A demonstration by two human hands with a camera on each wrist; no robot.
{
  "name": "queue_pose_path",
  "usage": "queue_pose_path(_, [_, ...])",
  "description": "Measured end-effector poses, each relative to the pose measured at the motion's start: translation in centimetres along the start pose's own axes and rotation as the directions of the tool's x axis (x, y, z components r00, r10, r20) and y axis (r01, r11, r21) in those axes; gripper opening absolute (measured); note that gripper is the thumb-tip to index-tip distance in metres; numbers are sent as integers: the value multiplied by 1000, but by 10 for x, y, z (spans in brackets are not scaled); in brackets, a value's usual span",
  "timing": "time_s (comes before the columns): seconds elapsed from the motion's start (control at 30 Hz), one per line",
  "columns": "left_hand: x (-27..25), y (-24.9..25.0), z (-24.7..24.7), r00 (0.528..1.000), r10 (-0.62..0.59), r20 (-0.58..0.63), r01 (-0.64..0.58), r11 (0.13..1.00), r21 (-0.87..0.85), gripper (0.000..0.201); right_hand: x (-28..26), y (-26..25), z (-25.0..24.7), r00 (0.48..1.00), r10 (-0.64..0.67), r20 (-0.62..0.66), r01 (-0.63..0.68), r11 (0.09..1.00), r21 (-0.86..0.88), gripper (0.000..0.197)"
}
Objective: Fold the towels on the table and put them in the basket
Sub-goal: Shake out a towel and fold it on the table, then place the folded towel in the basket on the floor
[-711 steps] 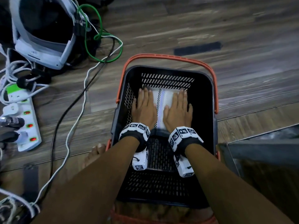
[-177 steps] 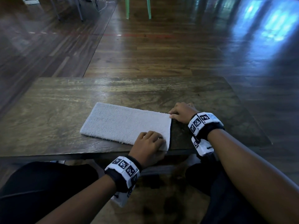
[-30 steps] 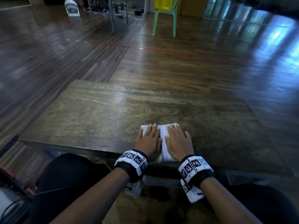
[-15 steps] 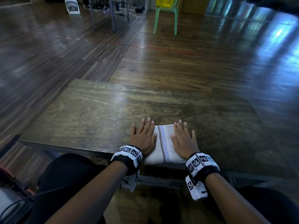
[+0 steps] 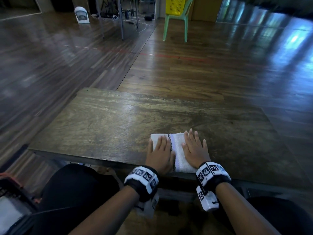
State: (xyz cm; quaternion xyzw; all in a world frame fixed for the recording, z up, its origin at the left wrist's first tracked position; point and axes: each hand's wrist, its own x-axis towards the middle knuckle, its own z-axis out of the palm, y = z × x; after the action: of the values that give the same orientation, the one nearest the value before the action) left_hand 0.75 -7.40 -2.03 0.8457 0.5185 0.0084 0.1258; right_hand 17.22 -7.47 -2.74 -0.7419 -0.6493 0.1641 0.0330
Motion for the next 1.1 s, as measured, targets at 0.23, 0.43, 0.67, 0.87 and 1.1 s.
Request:
queue_pose_path(0.23, [0, -17, 9, 996, -76, -39, 73, 995, -69, 70, -4, 3, 0, 999, 15, -29, -14, 1000, 22, 54])
queue_pose_path(0.43, [3, -42, -12, 972, -235, -4, 231, 961, -154, 54, -9, 13, -12, 996, 38, -82, -37, 999, 8, 51])
queue_pose_path(0.67, [-4, -51, -34, 942, -334, 9, 297, 825, -481, 31, -20, 14, -32, 972, 174, -158, -148, 976, 160, 31])
queue_pose_path(0.87, [0, -52, -30, 947, -285, 145, 318, 782, -536, 34, -18, 13, -35, 962, 259, 85, -271, 883, 384, 39])
queue_pose_path(1.1, [5, -45, -31, 934, -267, 238, 358, 705, -612, 26, -18, 4, -42, 958, 223, 183, -287, 799, 529, 37])
